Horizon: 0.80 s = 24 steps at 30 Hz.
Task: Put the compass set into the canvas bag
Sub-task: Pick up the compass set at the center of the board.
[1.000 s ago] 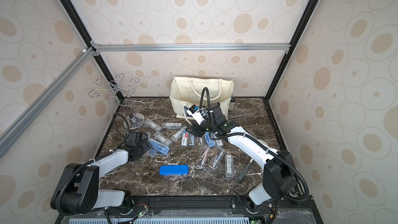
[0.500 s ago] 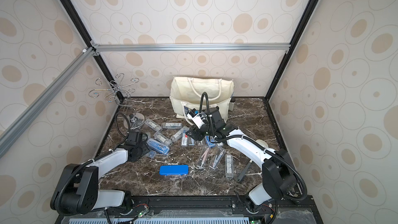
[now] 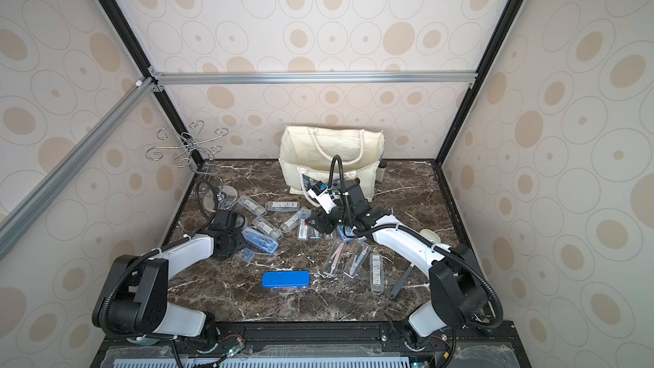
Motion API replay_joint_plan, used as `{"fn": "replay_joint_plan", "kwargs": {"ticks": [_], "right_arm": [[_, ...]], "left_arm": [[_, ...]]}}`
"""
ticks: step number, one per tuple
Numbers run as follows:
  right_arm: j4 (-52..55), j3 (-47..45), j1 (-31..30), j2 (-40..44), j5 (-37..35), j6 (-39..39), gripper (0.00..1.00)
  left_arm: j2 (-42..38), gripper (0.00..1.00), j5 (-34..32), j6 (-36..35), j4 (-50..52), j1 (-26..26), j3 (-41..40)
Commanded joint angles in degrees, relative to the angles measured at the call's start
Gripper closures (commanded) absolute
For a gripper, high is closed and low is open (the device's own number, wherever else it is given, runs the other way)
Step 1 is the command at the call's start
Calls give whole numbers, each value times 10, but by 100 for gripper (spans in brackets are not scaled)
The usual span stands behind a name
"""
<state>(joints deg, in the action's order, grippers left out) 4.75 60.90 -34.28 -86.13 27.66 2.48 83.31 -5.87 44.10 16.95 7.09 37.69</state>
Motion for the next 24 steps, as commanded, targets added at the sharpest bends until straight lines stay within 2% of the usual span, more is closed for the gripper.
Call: {"fn": "replay_joint_plan", "kwargs": {"ticks": [1, 5, 14, 19, 24], "right_arm": [[-15, -8, -4, 19, 13, -4, 44], [-20, -10, -5, 16, 17, -7, 44], [-12, 19, -16, -30, 26, -28, 44], [-6, 37, -35, -70, 29, -32, 44], [-29, 36, -44, -106, 48, -68, 45]], "left_arm": [[22, 42, 45, -2, 27, -3, -13], [17, 47, 42, -5, 25, -3, -11], [-7, 51, 38, -14, 9, -3, -15], [-49, 53, 52, -19, -41, -2, -32], [-103, 53, 64, -37, -75, -3, -45]]}}
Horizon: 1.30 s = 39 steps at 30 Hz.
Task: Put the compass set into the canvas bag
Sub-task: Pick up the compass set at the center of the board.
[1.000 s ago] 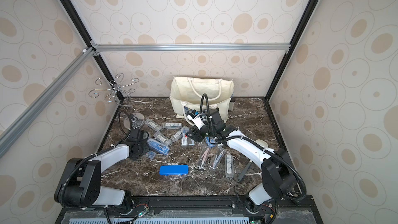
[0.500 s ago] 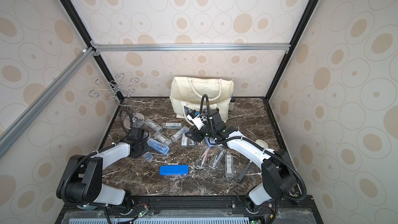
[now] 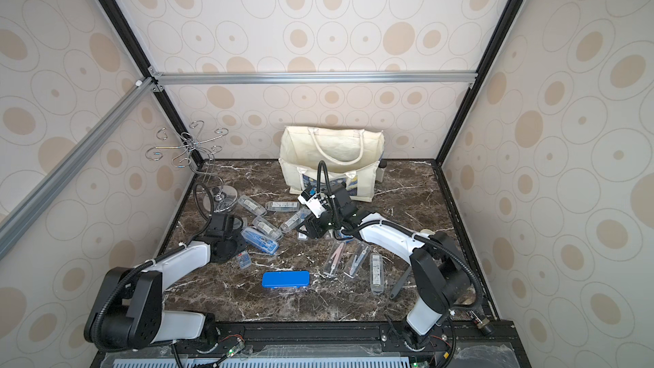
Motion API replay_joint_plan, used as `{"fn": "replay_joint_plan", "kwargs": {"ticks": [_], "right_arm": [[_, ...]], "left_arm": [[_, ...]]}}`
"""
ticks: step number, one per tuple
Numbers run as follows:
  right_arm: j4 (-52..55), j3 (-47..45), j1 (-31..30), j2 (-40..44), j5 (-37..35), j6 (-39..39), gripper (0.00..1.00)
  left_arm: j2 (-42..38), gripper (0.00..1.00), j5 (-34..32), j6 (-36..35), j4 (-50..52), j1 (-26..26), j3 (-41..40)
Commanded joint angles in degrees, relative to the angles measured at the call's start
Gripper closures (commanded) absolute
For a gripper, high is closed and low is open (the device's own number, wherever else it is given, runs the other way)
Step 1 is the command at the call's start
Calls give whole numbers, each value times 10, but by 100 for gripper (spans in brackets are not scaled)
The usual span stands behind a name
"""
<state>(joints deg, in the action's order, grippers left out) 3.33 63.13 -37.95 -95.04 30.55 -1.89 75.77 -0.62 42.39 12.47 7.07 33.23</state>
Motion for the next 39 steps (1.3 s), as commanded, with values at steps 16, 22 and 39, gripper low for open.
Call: {"fn": "replay_joint_plan", "kwargs": {"ticks": [16, 22, 39], "right_arm": [[-52, 37, -25, -81, 45, -89, 45], [-61, 26, -24, -79, 43, -87, 45], [-39, 23, -25, -77, 10, -53, 45]], "left_arm": [[9, 41, -16, -39, 121, -2, 56], [58, 39, -21, -40, 140, -1, 73], [161, 64, -20, -38, 167, 27, 110]]}}
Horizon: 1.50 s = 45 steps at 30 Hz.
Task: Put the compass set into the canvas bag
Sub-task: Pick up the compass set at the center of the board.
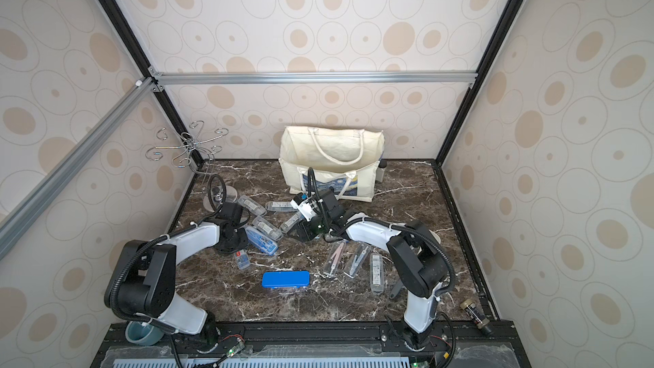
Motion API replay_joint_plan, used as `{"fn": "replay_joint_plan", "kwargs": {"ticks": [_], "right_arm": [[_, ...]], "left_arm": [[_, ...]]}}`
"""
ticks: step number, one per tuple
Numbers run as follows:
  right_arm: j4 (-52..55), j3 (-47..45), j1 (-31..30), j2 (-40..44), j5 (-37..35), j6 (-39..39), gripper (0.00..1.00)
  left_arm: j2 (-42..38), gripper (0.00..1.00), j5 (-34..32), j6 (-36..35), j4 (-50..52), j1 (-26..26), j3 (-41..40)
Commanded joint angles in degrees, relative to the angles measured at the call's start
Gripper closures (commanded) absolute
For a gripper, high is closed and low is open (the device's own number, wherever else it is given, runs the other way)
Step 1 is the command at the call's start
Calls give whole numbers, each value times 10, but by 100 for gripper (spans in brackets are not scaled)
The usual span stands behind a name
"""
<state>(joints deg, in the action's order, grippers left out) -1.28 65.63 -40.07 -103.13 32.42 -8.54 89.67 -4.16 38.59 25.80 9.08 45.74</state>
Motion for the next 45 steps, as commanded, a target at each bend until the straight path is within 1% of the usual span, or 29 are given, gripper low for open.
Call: {"fn": "replay_joint_plan", "kwargs": {"ticks": [1, 8, 13, 16, 21, 24, 28, 35, 39, 45], "right_arm": [[8, -1, -3, 2, -8, 14, 45], [4, 5, -4, -6, 8, 2, 45], [-1, 10, -4, -12, 25, -13, 45], [-12, 13, -4, -15, 38, -29, 45], [-19, 29, -10, -25, 55, -46, 46], [-21, 42, -18, -30, 67, -56, 46], [-49, 57, -27, -36, 81, -91, 47], [-84, 93, -35, -61, 50, -151, 49], [-56, 127, -42, -81, 22, -148, 49], [-18, 164, -56, -101, -13, -130, 49]], "left_arm": [[21, 64, 18, 1, 30, 7, -16], [-12, 65, 48, 0, -19, 8, -31], [-74, 65, 80, -1, -76, 9, -39], [-120, 65, 115, 6, -116, 10, -47], [-181, 64, 165, 39, -196, 11, -71], [-202, 64, 187, 65, -247, 15, -84], [-209, 64, 203, 101, -319, 23, -100], [-196, 64, 240, 152, -416, 31, -113], [-180, 64, 255, 166, -468, 34, -114], [-157, 64, 268, 173, -505, 37, -106]]}}
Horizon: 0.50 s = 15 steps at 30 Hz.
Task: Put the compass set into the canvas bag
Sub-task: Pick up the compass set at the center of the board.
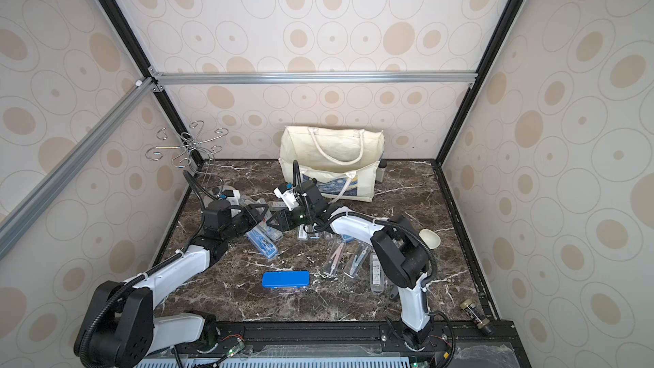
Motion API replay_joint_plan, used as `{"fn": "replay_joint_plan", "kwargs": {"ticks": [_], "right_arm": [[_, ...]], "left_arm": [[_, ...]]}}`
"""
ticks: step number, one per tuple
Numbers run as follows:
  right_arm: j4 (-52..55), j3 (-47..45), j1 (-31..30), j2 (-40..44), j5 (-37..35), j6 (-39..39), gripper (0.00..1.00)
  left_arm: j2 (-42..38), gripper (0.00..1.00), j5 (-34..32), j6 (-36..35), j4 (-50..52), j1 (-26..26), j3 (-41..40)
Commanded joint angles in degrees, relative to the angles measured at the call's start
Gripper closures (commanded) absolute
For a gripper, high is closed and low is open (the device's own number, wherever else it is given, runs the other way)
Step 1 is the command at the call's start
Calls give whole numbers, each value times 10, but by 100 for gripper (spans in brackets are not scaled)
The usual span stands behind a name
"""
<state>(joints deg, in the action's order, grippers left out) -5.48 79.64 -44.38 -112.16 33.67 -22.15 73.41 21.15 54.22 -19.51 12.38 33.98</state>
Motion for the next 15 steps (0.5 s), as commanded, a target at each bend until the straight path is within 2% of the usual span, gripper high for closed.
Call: {"fn": "replay_joint_plan", "kwargs": {"ticks": [1, 8, 15], "right_arm": [[29, 28, -15, -14, -31, 9, 49], [55, 43, -25, -26, -89, 21, 56], [51, 51, -26, -38, -83, 20, 70]], "left_arm": [[9, 64, 16, 16, -55, 4, 12], [21, 64, 22, 16, -69, 5, 13], [31, 64, 28, 22, -89, 5, 7]]}}
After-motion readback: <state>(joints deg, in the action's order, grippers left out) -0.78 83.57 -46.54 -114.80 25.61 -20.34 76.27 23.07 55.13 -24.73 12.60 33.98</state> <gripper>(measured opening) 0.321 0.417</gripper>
